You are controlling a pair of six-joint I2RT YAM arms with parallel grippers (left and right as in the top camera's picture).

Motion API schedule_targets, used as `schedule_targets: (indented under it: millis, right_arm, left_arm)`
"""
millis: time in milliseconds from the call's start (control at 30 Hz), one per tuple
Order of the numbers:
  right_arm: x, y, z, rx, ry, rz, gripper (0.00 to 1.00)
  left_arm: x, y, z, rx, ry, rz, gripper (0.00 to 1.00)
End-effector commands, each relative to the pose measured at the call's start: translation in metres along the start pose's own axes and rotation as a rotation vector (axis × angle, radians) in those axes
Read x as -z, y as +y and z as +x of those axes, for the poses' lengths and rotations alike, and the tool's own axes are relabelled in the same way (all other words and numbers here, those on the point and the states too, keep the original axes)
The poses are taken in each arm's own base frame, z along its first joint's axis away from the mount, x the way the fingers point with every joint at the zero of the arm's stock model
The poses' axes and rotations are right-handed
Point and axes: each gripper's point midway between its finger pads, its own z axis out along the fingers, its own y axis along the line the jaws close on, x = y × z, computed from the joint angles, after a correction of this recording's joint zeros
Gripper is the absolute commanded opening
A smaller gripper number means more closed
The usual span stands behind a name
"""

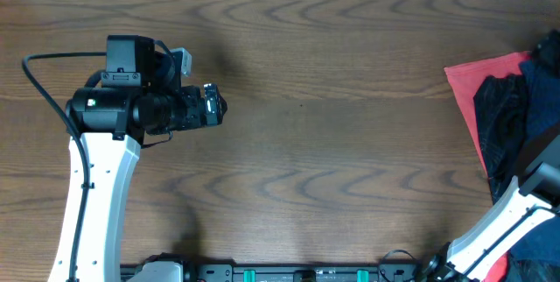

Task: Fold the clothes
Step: 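Reach the right gripper into the clothing pile and grasp navy shorts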

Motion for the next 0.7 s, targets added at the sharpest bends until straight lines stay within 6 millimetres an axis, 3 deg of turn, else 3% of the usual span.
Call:
schedule_targets:
  millis: [0,133,333,500,667]
  right_arm:
    - [-0.016,-0.015,-0.002,-0.017,0.009,0.07,0.76]
    - [-0.041,-0.018,0.013,-0.009,0.075,0.088,0.68]
    - [-0.062,-0.015,0.027,0.015,0.125,0.118,0.68]
    - [-0.053,-0.054,0.022,0.002,0.093,0.324,0.58]
    - [-0.047,-0.073,0.024,-0.044,0.095,0.39,0.52]
  left_arm:
    - [0.005,-0.005,-0.003,-0.014,-0.011,0.013,0.98]
    - [0.005,-0.005,-0.003,-0.014,-0.011,0.013,0.98]
    - [0.005,-0.005,-0.004,-0.014,-0.012,0.013,0.98]
    - [0.005,-0.005,-0.003,-0.014,-0.011,0.013,0.98]
    - [0.005,-0.005,-0.004,-0.014,-0.012,0.013,0.98]
